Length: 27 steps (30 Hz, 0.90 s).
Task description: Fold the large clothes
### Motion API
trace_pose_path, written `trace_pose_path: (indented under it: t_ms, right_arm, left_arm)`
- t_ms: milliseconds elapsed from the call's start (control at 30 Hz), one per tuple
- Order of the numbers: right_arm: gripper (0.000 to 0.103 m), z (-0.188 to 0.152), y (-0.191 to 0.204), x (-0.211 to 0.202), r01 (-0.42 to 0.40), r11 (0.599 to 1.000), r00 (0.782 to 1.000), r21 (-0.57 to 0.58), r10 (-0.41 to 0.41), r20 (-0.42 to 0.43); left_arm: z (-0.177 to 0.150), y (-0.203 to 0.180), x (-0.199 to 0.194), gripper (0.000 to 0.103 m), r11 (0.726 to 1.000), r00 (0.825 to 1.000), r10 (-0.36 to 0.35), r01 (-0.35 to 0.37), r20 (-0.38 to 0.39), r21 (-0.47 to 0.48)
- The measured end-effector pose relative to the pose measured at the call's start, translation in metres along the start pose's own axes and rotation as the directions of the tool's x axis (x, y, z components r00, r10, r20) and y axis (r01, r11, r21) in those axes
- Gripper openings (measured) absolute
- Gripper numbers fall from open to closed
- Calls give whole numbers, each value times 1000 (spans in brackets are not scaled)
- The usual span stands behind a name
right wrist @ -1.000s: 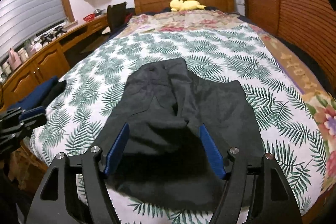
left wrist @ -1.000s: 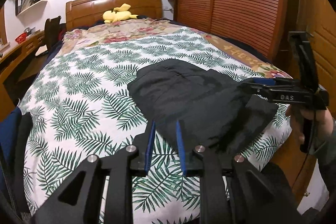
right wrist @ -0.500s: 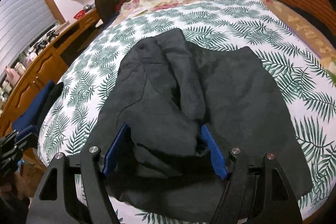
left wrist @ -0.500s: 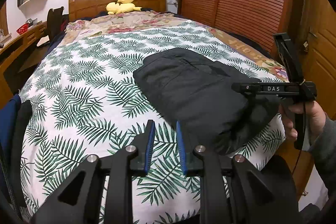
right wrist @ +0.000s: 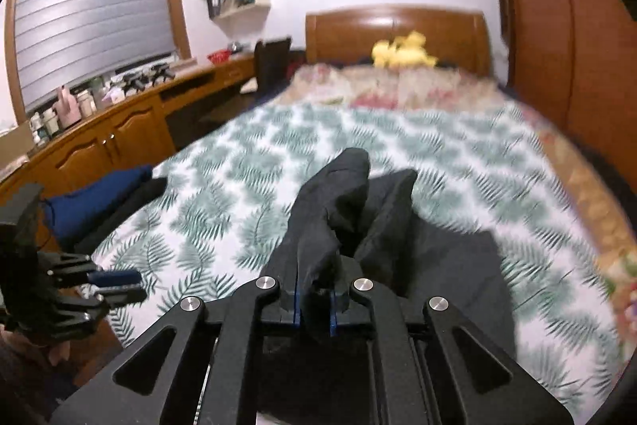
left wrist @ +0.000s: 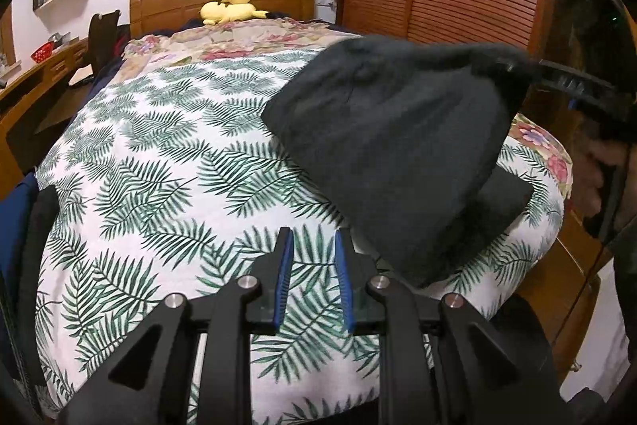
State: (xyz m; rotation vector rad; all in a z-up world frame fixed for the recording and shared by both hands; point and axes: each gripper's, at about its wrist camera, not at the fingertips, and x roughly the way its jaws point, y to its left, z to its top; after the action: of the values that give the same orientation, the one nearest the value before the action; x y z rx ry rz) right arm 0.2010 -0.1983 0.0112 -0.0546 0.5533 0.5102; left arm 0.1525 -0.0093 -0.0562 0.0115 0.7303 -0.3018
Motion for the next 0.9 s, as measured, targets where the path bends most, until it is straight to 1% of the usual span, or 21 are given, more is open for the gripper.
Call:
trace_pose_path:
  t_ms: [33,67,100,167,200,233,267,300,333,433,500,667,767,900]
  right_arm:
    - [6,2,-11,-20,42,999,998,-1,-42,40]
    - [6,1,-22,-32,74,997,996,13,-75,57]
    - [6,-2,-31,-38,91,995,994,28,-93,57]
    - [6,-15,-56,-48,165,984,985,61,-167,39]
    - [6,-15,-56,-48,165,984,985,61,-167,39]
    - [6,-32,-75,-48,224,971,975,81,-224,-3]
    - [6,-32,-75,-48,224,971,975,81,-224,-3]
    - [6,-43,-83,-45,260,962,965,80,-258,-36]
    - [6,-64,-100,-42,286,952,957,112,-277,-84]
    - [6,-93,-119,-42,295,942,953,158,-279,-118]
    - [6,-104,-123,-44,296,941,953,163,-279,-121]
    - [5,-115,-129,-54,328,931,943,158,-314,-109]
    - [5,-122,-136,-56,338,925,938,175,-316,-143]
    - [6,-123,-134,-54,340,930,933,142,-314,-175]
  left_arm:
    - [1,-4,-1,19,1000,1000,-1,1,2,5]
    - [3,-9,-2,19,1000,1000,-3,3,6,11]
    - [4,-11,-3,19,1000,1000,-5,5,9,16]
    - [8,-21,-6,19,999,1000,-2,2,17,34]
    - [9,-26,-8,19,999,1000,-2,1,21,42]
    - [9,-30,-10,19,999,1000,0,-1,23,47]
    - [10,-36,-12,19,999,1000,3,-5,24,52]
    - [11,-39,-14,19,998,1000,6,-8,26,56]
    - [11,-44,-18,19,998,1000,10,-12,29,60]
    - [10,-53,-25,19,997,999,25,-28,36,68]
    - [8,-58,-27,20,997,999,33,-35,34,69]
    - [4,-66,-24,21,998,999,28,-30,27,59]
    - [4,-69,-19,21,998,1000,7,-9,23,54]
    - [5,-71,-11,22,998,1000,-9,7,29,58]
